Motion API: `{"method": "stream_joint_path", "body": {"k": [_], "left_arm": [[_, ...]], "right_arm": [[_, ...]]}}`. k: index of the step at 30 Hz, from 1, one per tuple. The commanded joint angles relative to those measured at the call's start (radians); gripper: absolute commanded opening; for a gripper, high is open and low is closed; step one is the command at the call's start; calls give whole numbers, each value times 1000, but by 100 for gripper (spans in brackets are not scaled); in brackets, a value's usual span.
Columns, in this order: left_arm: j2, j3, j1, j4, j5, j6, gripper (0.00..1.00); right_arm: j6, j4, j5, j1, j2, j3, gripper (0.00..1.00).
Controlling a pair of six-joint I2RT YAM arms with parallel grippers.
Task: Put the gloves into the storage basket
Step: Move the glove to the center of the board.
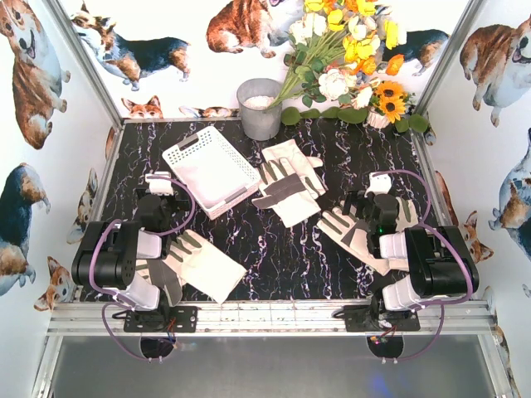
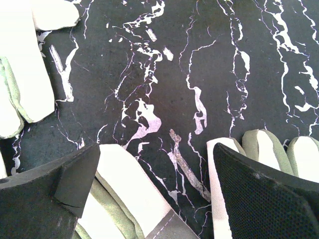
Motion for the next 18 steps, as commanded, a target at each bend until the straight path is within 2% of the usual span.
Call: {"method": "stream_joint_path", "body": {"k": [1,12,16,18], "left_arm": [[-12,12,5,14,11,5,100],[-13,15,-12,1,-113,-14,100],[-57,-5,-15,3,-190,-45,100],[-115,-37,-18,9,-266,-68,100]], "right_arm": [[-4,44,-9,-4,-10,30,100],[-3,40,-6,-4,-11,31,100],[28,132,122,1,-31,-23,100],[51,117,181,1,-113,-46,100]]}}
